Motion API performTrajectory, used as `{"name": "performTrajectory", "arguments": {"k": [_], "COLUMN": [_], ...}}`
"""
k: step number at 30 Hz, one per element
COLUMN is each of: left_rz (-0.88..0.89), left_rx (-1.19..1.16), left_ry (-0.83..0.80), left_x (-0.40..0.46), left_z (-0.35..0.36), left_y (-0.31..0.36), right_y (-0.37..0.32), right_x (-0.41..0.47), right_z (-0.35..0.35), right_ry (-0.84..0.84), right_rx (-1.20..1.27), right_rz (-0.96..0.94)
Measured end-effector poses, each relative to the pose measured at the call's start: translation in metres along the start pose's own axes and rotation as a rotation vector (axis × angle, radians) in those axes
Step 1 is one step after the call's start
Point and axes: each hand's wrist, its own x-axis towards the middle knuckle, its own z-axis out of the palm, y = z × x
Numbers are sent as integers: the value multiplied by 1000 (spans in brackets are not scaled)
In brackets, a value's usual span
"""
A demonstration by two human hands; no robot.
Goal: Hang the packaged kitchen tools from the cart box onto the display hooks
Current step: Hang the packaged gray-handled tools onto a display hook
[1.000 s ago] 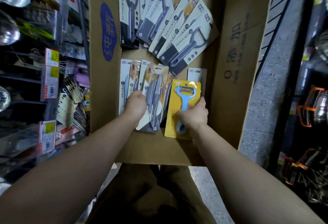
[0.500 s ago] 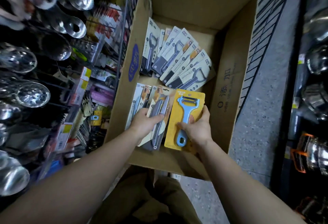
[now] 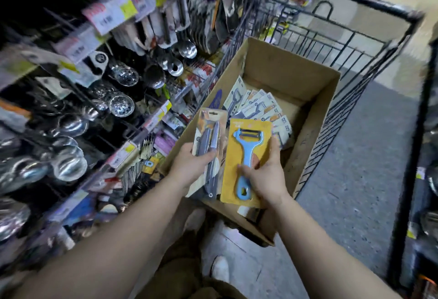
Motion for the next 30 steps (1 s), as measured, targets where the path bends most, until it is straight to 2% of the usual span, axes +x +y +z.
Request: {"name": "performTrajectory", "arguments": {"k": [5, 10, 18, 22, 26, 30], "left_rz": [92, 146, 216, 270, 321, 383], "left_rx": [-134, -220, -330, -385, -442, -444], "left_ry": [108, 232, 580, 751, 887, 933], "left_x": [-52, -113, -216, -268, -316, -353], "left_z": [-30, -79, -195, -253, -313, -376], "left_y": [10, 5, -17, -34, -53, -65], "right_y": [-11, -59, -144, -178, -207, -233], "right_x": [-52, -84, -170, -224, -281, -337], "right_z": [-11, 4, 88, 137, 186, 230], "right_ry": [-86, -223, -538, -715, -832, -846], "right_rx": [-36, -45, -15, 55, 121, 124], "right_rz": [-112, -257, -568, -659, -715, -819]}}
